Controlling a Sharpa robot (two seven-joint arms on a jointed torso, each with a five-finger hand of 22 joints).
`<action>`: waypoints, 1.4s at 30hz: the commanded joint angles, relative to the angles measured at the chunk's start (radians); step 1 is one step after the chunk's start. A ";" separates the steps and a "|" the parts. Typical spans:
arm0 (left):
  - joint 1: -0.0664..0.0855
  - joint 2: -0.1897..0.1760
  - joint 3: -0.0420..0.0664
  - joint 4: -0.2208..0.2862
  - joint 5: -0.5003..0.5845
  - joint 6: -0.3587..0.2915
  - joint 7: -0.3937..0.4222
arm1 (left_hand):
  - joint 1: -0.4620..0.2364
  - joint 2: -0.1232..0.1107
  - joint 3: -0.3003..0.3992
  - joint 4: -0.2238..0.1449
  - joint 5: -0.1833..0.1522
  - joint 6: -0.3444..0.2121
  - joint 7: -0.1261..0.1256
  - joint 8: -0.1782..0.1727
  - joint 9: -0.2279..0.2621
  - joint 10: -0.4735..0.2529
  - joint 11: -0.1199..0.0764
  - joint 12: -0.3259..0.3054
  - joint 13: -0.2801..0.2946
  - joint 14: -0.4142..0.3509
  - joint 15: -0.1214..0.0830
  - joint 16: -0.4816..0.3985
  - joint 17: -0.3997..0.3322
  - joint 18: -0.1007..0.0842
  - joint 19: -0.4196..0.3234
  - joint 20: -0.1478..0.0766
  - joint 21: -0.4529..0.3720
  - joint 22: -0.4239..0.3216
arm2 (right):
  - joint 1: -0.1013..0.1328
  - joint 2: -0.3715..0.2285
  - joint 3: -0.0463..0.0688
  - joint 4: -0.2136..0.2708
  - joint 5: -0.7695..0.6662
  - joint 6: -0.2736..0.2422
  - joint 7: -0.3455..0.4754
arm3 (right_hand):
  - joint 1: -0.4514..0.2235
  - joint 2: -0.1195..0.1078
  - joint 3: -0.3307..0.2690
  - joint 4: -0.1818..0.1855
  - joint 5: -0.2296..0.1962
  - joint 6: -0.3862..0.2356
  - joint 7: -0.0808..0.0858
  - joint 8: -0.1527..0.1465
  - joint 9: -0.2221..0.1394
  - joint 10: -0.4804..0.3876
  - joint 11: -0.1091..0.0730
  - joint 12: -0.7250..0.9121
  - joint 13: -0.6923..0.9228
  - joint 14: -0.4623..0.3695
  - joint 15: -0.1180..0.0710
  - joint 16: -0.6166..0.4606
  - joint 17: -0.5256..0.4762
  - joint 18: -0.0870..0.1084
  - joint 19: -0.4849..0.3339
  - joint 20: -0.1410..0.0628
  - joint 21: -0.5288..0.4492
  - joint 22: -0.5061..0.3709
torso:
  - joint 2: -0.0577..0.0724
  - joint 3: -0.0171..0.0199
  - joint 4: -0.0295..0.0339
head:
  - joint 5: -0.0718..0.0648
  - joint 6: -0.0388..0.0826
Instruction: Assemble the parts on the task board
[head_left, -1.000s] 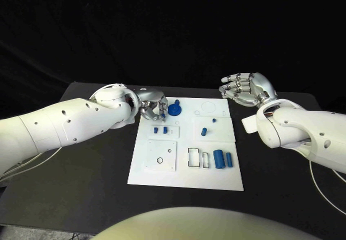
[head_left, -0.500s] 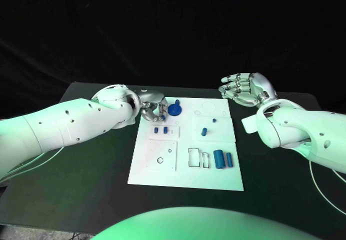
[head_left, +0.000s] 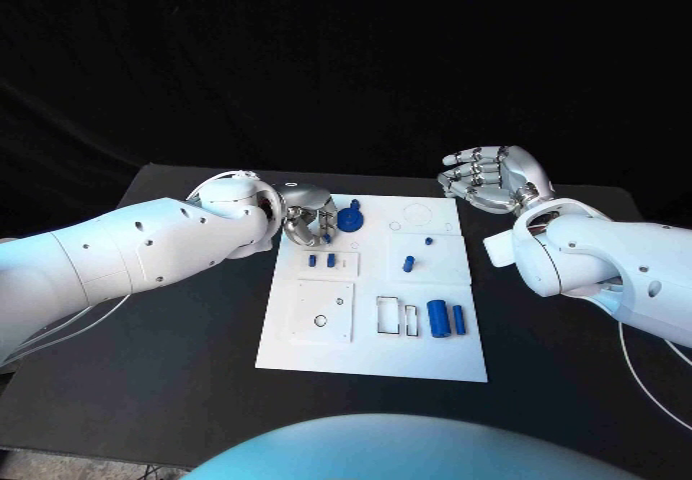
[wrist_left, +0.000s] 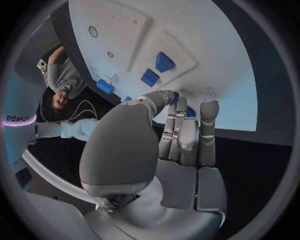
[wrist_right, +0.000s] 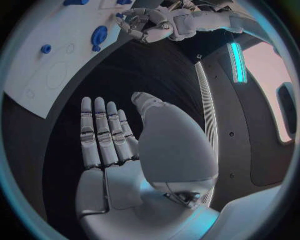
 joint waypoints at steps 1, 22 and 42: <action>-0.001 0.003 -0.001 0.000 -0.002 0.025 -0.004 | -0.009 0.002 0.001 -0.005 -0.004 0.004 0.000 -0.003 0.001 0.007 0.001 -0.006 0.002 0.004 -0.002 0.000 0.000 -0.008 0.000 0.000 -0.001 -0.002 | -0.001 0.001 0.000 0.000 -0.007 0.009 0.004 | -0.009 0.001 0.005 -0.002 -0.004 0.008 0.065 -0.004 -0.002 0.000 0.006 -0.005 -0.001 -0.004 0.004 -0.006 -0.001 0.018 0.002 0.006 -0.007 -0.001 | 0.001 0.0003 0.0002 | 0.000 -0.001; -0.005 0.012 -0.002 -0.008 -0.027 0.027 -0.003 | -0.011 0.003 0.001 -0.007 -0.005 0.004 0.000 -0.005 0.002 0.009 0.001 -0.009 0.002 0.004 -0.002 -0.001 0.000 -0.008 -0.002 0.000 -0.002 -0.004 | -0.002 0.001 0.000 0.000 -0.007 0.011 0.002 | -0.010 0.000 0.005 -0.003 -0.005 0.010 0.065 -0.004 -0.002 0.000 0.006 -0.007 -0.001 -0.004 0.004 -0.008 -0.004 0.018 0.001 0.007 -0.007 -0.005 | 0.001 -0.0006 -0.0003 | -0.002 -0.005; -0.012 0.006 -0.003 -0.005 -0.018 -0.009 0.008 | -0.043 -0.017 0.004 -0.017 -0.004 -0.035 0.011 -0.054 -0.008 0.002 0.011 -0.059 0.001 0.007 0.007 -0.002 -0.005 -0.008 -0.002 0.006 -0.007 -0.010 | -0.003 0.000 0.000 0.004 -0.007 0.013 -0.004 | -0.013 0.000 0.005 -0.003 -0.006 0.010 0.066 -0.006 -0.003 0.000 0.007 -0.008 -0.001 -0.004 0.005 -0.010 -0.007 0.018 -0.001 0.008 -0.008 -0.010 | 0.000 0.0005 0.0000 | -0.003 -0.005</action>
